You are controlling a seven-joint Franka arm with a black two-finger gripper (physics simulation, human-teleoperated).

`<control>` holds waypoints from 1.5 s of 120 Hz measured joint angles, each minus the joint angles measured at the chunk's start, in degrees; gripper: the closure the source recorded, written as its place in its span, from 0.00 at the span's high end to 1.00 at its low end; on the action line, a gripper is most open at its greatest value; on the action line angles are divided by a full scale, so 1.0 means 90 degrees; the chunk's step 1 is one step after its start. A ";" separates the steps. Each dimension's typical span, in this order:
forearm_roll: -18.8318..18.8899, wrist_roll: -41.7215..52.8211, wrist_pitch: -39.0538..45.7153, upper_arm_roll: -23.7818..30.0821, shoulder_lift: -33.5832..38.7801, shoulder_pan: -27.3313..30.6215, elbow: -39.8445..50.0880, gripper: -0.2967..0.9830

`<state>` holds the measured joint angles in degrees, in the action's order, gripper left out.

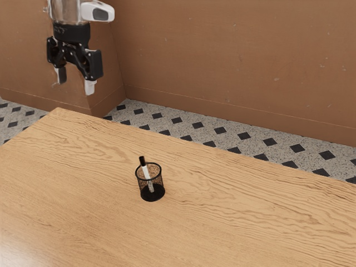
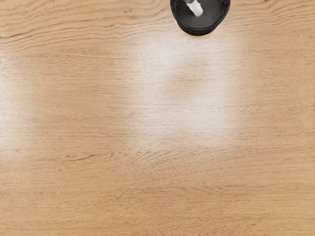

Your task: Take the marker out of the pen holder and place it to the left of the pen holder.

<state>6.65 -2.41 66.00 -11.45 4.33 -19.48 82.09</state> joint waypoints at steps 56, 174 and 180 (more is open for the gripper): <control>-0.0519 -0.0274 0.3597 0.0561 -0.1516 0.0880 0.2815 0.76; -0.1899 -0.1206 0.6475 0.0192 -0.2299 0.1118 0.3145 0.75; -0.1947 -0.1224 0.6492 0.0200 -0.2328 0.1118 0.3111 0.75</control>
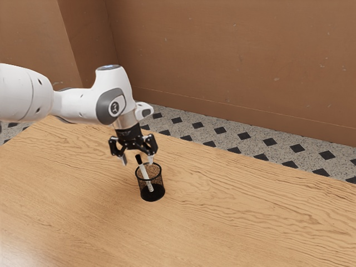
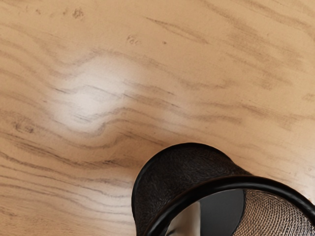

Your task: Take the marker out of the pen holder and place it to the left of the pen holder.

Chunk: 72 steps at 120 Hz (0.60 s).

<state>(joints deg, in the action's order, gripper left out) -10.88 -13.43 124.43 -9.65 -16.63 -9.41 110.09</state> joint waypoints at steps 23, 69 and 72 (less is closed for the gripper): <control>-0.0078 -0.0059 0.0032 0.0003 -0.0002 -0.0009 -0.0014 0.74; -0.0101 -0.0131 0.0021 -0.0014 0.0134 -0.0030 0.0023 0.37; -0.0100 -0.0134 0.0017 -0.0016 0.0148 -0.0029 0.0024 0.35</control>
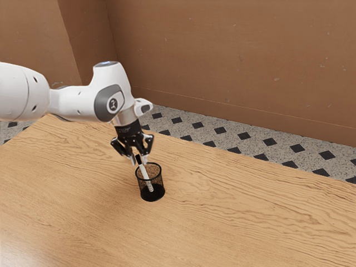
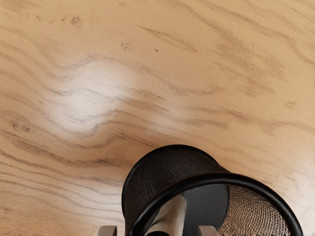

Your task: Take the marker out of the pen holder and place it to the left of the pen holder.

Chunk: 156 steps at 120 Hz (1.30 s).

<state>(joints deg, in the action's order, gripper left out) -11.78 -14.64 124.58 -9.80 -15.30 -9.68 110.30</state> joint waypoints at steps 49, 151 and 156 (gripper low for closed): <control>0.0082 -0.0116 -0.0038 0.0000 0.0165 -0.0043 -0.0007 0.19; 0.0630 -0.0334 -0.1332 -0.0241 0.1553 0.1806 0.1110 0.29; 0.0604 -0.0321 -0.1325 -0.0241 0.1549 0.1785 0.1124 0.36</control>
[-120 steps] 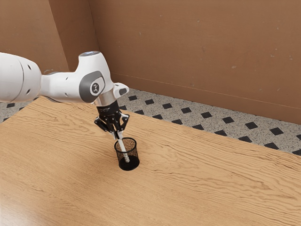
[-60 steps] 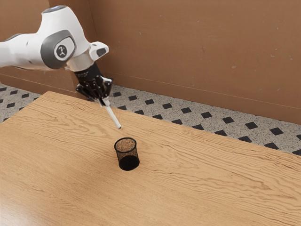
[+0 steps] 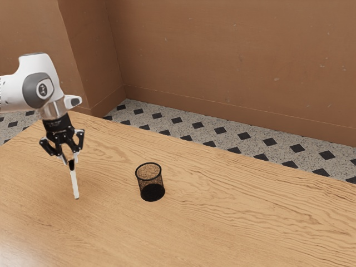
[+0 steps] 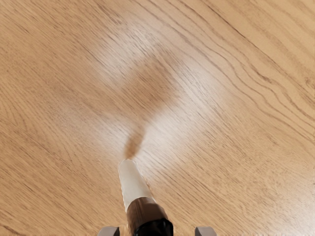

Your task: Take the marker out of the pen holder and place it to the left of the pen holder.

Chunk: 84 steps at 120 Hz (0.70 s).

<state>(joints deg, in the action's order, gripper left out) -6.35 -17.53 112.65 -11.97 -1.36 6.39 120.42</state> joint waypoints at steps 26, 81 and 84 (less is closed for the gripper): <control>-0.0051 0.0055 0.0018 0.0001 0.0026 -0.0655 -0.0018 0.61; 0.1248 0.0724 -0.2906 0.0013 0.0148 -0.2785 -0.4025 0.74; 0.1268 0.0752 -0.3003 0.0012 0.0149 -0.2915 -0.4031 0.74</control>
<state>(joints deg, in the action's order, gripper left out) 5.07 -10.76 85.63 -11.86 -0.02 -19.85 84.14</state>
